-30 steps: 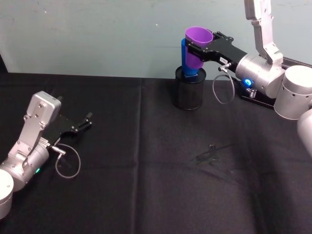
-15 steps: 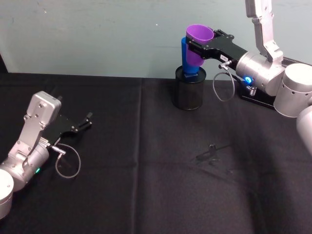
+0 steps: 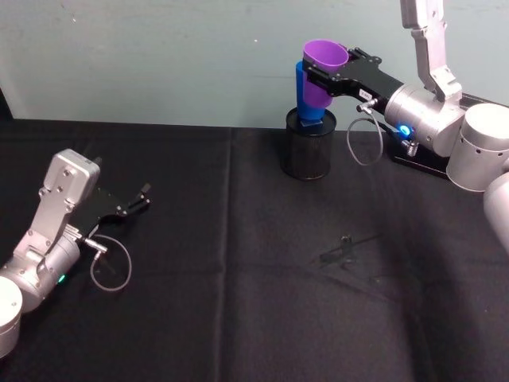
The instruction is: Pick up one cup with a gripper and tap it against the other cup.
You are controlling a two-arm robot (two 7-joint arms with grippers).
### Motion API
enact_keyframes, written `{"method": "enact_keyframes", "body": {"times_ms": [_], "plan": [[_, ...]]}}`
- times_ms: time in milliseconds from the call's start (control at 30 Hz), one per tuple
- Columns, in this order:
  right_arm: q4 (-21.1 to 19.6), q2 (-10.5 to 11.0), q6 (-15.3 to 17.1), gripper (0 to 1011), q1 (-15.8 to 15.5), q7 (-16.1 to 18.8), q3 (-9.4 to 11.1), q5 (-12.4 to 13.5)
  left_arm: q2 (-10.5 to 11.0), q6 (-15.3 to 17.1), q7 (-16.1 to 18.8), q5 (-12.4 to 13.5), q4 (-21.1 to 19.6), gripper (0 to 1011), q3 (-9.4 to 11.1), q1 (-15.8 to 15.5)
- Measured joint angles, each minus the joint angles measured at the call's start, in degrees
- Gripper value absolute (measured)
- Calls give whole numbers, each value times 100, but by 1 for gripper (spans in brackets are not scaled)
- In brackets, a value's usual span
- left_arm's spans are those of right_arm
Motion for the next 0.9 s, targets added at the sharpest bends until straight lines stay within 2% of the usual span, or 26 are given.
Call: {"method": "enact_keyframes", "body": {"times_ms": [900], "plan": [[-18, 8, 10, 726, -12, -4, -7, 1, 0, 0, 0, 0, 0, 1005, 0, 0]]}}
